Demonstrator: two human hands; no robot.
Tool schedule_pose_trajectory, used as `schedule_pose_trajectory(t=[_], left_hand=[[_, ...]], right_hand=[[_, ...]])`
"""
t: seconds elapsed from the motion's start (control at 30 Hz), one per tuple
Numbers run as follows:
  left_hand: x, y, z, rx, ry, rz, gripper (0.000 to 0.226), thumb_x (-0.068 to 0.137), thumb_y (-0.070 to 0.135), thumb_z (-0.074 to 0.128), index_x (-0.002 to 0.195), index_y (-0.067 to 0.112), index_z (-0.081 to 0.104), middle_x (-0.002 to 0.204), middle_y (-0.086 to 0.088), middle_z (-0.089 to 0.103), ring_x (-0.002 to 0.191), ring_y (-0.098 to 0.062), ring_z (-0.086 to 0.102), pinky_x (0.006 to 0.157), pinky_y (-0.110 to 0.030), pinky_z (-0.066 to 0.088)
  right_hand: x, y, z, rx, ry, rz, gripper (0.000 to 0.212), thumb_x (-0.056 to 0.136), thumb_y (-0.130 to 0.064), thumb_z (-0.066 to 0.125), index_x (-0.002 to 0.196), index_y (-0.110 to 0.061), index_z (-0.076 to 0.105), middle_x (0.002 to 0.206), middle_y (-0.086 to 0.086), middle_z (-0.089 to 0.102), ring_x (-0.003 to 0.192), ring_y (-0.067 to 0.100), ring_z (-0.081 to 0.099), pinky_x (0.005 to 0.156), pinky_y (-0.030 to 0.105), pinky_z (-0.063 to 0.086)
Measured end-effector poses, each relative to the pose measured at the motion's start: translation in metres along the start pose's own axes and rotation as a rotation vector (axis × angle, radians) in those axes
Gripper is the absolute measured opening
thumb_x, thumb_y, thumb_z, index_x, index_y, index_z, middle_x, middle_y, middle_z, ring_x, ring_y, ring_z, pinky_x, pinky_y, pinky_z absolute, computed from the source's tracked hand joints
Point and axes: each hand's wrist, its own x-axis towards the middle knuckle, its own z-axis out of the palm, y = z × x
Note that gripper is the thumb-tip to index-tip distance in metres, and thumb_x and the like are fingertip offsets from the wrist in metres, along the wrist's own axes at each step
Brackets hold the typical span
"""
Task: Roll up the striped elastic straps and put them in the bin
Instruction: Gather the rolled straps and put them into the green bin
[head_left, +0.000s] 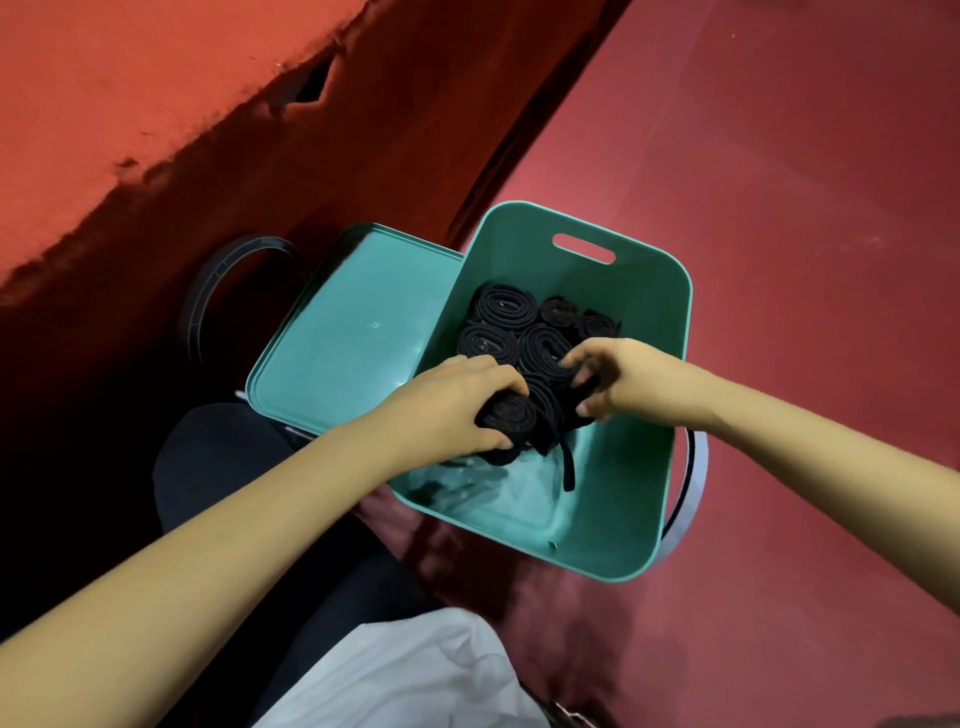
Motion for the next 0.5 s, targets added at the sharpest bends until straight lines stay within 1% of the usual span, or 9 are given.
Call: schedule_pose_trajectory(t=[0.03,0.1,0.17,0.23,0.3,0.37,0.43,0.5], left_hand=[[0.002,0.002,0.000,-0.014,0.012,0.011,0.053,0.081,0.035,0.074,0.128,0.029,0.052,0.120,0.005,0.054,0.113,-0.016,0.047,0.096,-0.030,0.038],[0.005,0.009,0.002,-0.055,0.041,0.030,0.052,0.079,0.033,0.075,0.126,0.028,0.053,0.117,0.005,0.055,0.111,-0.015,0.050,0.091,-0.027,0.038],[0.007,0.015,0.003,-0.106,0.062,0.038,0.052,0.078,0.031,0.077,0.124,0.025,0.055,0.115,0.006,0.057,0.108,-0.013,0.052,0.089,-0.026,0.039],[0.006,0.021,0.004,-0.181,0.074,0.047,0.053,0.076,0.027,0.079,0.122,0.024,0.053,0.112,0.009,0.058,0.104,-0.011,0.054,0.089,-0.029,0.043],[0.004,0.024,0.004,-0.255,0.074,0.040,0.055,0.075,0.023,0.080,0.120,0.025,0.049,0.107,0.013,0.059,0.099,-0.009,0.057,0.086,-0.030,0.046],[0.001,0.024,0.004,-0.300,0.081,0.030,0.053,0.074,0.020,0.080,0.116,0.025,0.047,0.103,0.012,0.060,0.094,-0.010,0.059,0.083,-0.030,0.048],[-0.002,0.024,0.007,-0.377,0.122,0.016,0.048,0.074,0.016,0.079,0.110,0.026,0.049,0.100,0.011,0.062,0.089,-0.010,0.059,0.083,-0.028,0.049],[-0.004,0.028,0.012,-0.463,0.158,0.002,0.044,0.075,0.011,0.077,0.106,0.026,0.049,0.100,0.012,0.062,0.089,-0.006,0.058,0.084,-0.022,0.048]], right_hand=[[-0.012,-0.006,-0.001,0.091,-0.086,-0.041,0.052,0.079,0.002,0.074,0.124,-0.015,0.053,0.104,0.005,0.058,0.076,0.019,0.064,0.071,0.026,0.054],[-0.031,-0.012,0.001,0.093,-0.194,-0.095,0.058,0.075,-0.008,0.080,0.124,-0.022,0.051,0.106,0.004,0.059,0.081,0.018,0.064,0.081,0.034,0.053],[-0.037,-0.014,0.007,0.071,-0.189,-0.118,0.058,0.072,-0.021,0.084,0.119,-0.028,0.051,0.106,0.006,0.061,0.082,0.019,0.064,0.087,0.040,0.051],[-0.039,-0.011,0.011,0.097,-0.121,-0.124,0.055,0.070,-0.030,0.085,0.114,-0.030,0.051,0.102,0.009,0.064,0.082,0.021,0.063,0.088,0.044,0.050],[-0.038,-0.007,0.014,0.166,-0.073,-0.113,0.051,0.069,-0.033,0.085,0.110,-0.029,0.054,0.095,0.009,0.064,0.075,0.014,0.059,0.085,0.044,0.050],[-0.037,-0.007,0.018,0.214,-0.046,-0.107,0.048,0.068,-0.035,0.085,0.106,-0.029,0.056,0.086,0.002,0.060,0.068,0.007,0.056,0.076,0.037,0.050],[-0.036,-0.008,0.024,0.186,-0.016,-0.117,0.047,0.066,-0.039,0.085,0.102,-0.028,0.057,0.081,0.000,0.060,0.063,0.004,0.054,0.068,0.030,0.047],[-0.035,-0.008,0.029,0.123,0.008,-0.128,0.047,0.067,-0.044,0.084,0.101,-0.027,0.056,0.081,0.000,0.061,0.066,0.005,0.051,0.065,0.029,0.045]])
